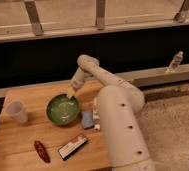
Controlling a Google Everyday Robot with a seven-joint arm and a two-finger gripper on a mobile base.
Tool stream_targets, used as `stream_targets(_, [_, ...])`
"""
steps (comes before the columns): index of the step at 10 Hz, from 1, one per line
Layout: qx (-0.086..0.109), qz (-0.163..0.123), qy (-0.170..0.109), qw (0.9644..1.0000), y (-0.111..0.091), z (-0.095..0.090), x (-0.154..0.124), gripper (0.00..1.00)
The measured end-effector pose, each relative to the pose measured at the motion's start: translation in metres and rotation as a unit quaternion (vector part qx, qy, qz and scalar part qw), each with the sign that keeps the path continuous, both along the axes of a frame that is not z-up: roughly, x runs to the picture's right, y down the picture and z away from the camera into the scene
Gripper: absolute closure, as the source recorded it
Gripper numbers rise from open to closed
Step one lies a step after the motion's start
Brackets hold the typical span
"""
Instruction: Drag the ceramic bowl in a circle
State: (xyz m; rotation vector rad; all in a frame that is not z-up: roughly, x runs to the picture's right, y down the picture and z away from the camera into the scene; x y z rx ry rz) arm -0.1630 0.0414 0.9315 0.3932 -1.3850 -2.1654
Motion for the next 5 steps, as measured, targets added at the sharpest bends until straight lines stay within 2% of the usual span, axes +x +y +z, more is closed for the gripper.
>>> stream_targets(1, [0.003, -0.006, -0.010, 0.9999, -0.008, 0.006, -0.015, 1.00])
stream_targets(3, [0.010, -0.027, -0.029, 0.9992, -0.011, 0.003, -0.035, 1.00])
stream_targets(5, [0.011, -0.049, -0.043, 0.9978, 0.007, -0.013, -0.051, 1.00])
